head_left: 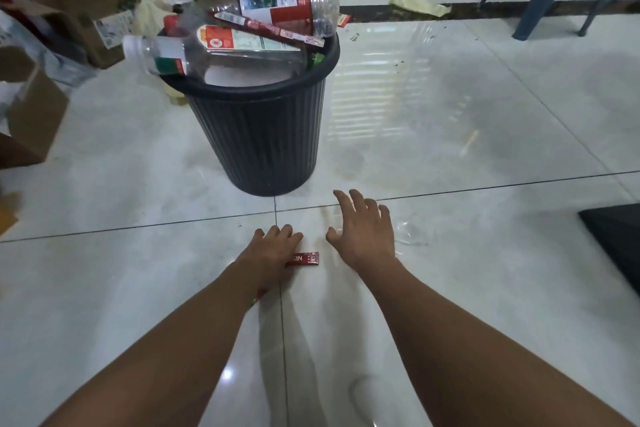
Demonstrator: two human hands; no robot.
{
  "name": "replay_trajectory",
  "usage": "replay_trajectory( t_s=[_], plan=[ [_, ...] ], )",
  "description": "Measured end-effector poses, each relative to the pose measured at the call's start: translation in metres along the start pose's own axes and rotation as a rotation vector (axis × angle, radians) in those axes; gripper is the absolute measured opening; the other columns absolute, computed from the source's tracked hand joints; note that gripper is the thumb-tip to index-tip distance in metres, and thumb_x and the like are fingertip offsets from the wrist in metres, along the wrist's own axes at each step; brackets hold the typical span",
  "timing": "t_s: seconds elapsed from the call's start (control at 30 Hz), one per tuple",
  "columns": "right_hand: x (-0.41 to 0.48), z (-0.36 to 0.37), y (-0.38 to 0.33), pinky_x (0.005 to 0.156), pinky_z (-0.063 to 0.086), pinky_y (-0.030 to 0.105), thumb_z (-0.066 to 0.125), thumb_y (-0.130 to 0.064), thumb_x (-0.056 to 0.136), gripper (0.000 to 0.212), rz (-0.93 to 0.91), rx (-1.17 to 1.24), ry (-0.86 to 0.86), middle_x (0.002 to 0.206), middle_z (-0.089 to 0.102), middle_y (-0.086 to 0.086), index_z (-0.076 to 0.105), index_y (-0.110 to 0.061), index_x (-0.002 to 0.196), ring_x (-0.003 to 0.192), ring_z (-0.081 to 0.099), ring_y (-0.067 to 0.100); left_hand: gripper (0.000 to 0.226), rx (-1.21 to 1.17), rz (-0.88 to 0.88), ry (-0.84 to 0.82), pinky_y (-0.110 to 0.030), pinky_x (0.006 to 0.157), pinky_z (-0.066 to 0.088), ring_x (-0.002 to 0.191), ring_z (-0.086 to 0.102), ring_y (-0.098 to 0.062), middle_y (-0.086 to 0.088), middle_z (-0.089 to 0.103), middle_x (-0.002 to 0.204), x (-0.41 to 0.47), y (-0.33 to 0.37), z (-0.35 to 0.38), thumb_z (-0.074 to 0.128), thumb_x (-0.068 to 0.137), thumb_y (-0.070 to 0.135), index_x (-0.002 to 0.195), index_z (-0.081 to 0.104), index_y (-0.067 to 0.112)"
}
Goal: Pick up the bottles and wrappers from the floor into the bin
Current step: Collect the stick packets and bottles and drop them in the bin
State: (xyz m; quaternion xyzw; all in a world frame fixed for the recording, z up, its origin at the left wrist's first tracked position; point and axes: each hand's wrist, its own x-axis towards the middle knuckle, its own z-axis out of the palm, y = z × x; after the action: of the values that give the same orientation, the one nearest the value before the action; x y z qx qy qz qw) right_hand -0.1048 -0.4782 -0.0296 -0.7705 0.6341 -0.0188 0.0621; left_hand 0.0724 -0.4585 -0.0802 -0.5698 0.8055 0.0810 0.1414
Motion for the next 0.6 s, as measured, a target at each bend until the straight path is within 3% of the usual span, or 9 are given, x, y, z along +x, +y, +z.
replay_trajectory(
  t_s=[0.1, 0.23, 0.4, 0.6],
  plan=[
    [0.001, 0.005, -0.001, 0.111, 0.019, 0.040, 0.045, -0.043, 0.090, 0.066, -0.002, 0.005, -0.006, 0.153, 0.023, 0.000, 0.018, -0.027, 0.149, 0.133, 0.032, 0.024, 0.042, 0.014, -0.010, 0.017, -0.037, 0.091, 0.033, 0.115, 0.037, -0.024, -0.006, 0.037, 0.127, 0.002, 0.002, 0.002, 0.048, 0.091, 0.021, 0.130, 0.033, 0.018],
    [0.001, 0.007, -0.001, 0.112, 0.017, 0.041, 0.044, -0.041, 0.091, 0.066, 0.003, -0.015, -0.014, 0.154, 0.022, 0.001, 0.017, -0.026, 0.149, 0.133, 0.031, 0.025, 0.051, 0.008, 0.030, -0.038, -0.038, 0.094, 0.033, 0.116, 0.036, -0.024, -0.006, 0.038, 0.125, 0.006, 0.005, 0.004, 0.053, 0.088, 0.010, 0.133, 0.031, 0.018],
    [0.003, 0.005, 0.005, 0.112, 0.016, 0.041, 0.045, -0.036, 0.092, 0.066, 0.014, -0.035, -0.031, 0.154, 0.020, 0.001, 0.015, -0.026, 0.149, 0.134, 0.029, 0.026, 0.046, 0.007, 0.016, 0.001, -0.037, 0.090, 0.035, 0.108, 0.044, -0.024, -0.004, 0.040, 0.118, 0.010, 0.007, -0.004, 0.057, 0.082, 0.003, 0.120, 0.037, 0.019],
    [0.006, -0.001, 0.021, 0.112, 0.017, 0.040, 0.048, -0.034, 0.090, 0.067, 0.005, -0.093, -0.030, 0.151, 0.024, 0.000, 0.016, -0.025, 0.149, 0.133, 0.030, 0.026, 0.032, -0.057, -0.012, 0.150, -0.036, 0.080, 0.032, 0.104, 0.047, -0.026, -0.006, 0.044, 0.113, 0.018, 0.017, -0.027, 0.039, 0.085, 0.001, 0.113, 0.041, 0.016]
  ],
)
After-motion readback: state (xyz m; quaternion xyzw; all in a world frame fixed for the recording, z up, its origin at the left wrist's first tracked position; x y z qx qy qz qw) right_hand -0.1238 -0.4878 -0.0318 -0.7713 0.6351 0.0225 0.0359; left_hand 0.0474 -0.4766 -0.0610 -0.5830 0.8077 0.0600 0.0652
